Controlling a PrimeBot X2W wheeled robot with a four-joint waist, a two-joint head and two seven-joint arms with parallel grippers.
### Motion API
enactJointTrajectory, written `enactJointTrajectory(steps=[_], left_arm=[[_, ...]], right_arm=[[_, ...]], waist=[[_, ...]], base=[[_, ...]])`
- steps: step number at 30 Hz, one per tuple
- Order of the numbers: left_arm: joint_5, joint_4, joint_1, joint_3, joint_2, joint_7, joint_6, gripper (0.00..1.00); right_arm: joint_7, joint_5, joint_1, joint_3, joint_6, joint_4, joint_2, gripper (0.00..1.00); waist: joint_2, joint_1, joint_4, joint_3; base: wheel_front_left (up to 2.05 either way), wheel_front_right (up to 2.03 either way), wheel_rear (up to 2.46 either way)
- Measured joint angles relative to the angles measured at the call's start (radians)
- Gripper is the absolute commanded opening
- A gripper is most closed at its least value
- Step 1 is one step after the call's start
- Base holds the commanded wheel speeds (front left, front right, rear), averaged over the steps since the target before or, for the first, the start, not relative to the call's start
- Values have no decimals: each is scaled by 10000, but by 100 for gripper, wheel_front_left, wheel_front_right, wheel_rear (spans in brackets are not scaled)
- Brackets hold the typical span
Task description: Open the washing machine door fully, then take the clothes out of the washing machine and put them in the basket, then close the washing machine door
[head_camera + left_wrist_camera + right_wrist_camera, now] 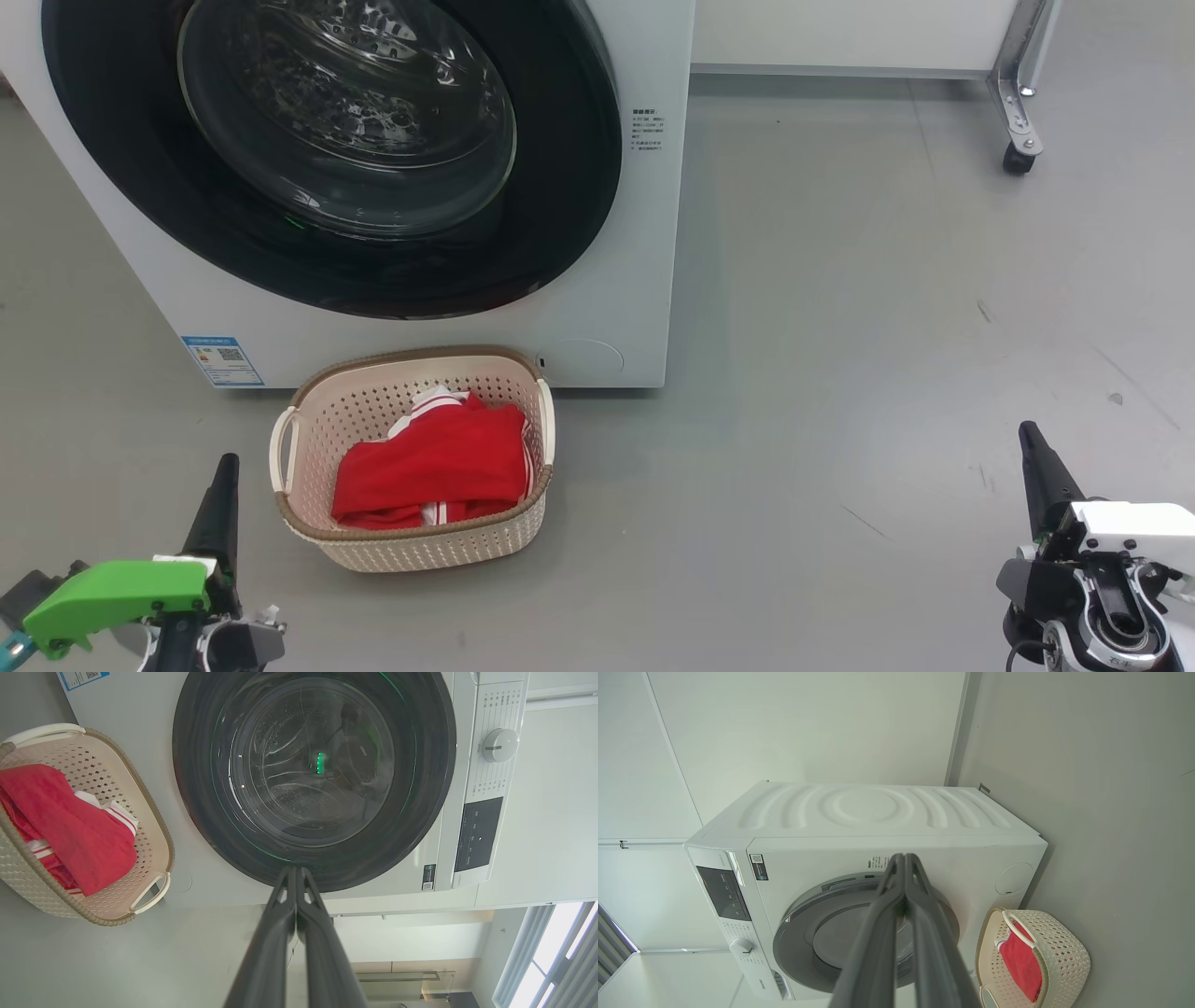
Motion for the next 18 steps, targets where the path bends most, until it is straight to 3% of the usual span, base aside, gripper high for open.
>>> enactJointTrajectory(steps=[18], left_arm=[[0,12,1,17,0,0,0,0]], right_arm=[[0,2,0,0,0,0,2,0]], waist=[[0,0,1,0]], base=[[0,0,0]])
